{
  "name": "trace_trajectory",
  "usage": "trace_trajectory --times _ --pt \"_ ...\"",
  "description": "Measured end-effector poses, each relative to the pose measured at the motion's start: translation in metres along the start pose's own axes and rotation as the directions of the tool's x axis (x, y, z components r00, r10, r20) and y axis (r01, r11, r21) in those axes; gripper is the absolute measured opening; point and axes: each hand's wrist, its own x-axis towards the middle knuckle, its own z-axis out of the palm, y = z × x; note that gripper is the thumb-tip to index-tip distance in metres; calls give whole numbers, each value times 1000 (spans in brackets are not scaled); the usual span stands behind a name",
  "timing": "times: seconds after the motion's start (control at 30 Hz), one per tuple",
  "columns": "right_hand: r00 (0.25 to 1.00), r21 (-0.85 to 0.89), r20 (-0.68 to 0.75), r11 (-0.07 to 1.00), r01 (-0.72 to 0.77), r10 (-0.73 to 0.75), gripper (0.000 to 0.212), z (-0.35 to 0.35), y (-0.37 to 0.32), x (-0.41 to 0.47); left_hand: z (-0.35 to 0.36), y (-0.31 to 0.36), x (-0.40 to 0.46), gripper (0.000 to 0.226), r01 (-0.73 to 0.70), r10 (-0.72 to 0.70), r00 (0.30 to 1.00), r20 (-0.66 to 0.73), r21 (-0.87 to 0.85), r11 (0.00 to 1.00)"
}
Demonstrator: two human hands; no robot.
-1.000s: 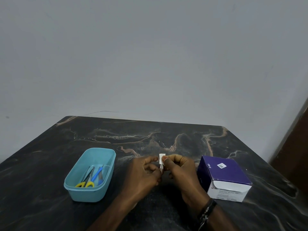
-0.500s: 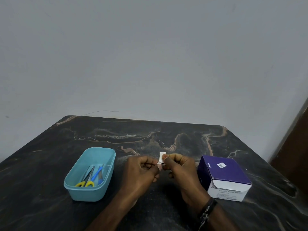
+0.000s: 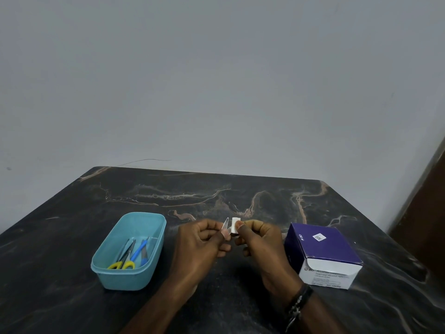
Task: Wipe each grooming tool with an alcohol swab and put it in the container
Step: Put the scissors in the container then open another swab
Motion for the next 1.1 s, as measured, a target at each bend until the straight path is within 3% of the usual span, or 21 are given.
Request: trace_trajectory --times 0.23,0.47,0.53,0.63,0.8,0.93,1.1 --pt "996 25 -39 997 -74 75 24 -4 -4 2 0 3 -2 5 -3 9 990 139 -45 999" --pt "990 97 -98 991 -93 103 25 -6 -3 4 2 12 -5 22 147 -99 960 263 -168 975" --pt "991 118 -105 991 -70 82 24 -5 -3 4 2 13 -5 26 173 -120 960 254 -200 964" --pt "995 138 -83 990 -43 54 23 -2 -2 3 0 12 -5 14 178 -131 970 204 -229 957" --pt "1000 89 21 996 0 -2 15 -3 -1 0 -2 10 -1 24 196 -156 973 173 -249 948" --pt "994 31 111 999 -25 22 15 -5 2 1 -3 6 0 25 190 -159 978 137 -252 949" --pt "994 59 102 997 -42 35 14 -5 2 2 -5 6 -2 26 204 -168 973 160 -248 947"
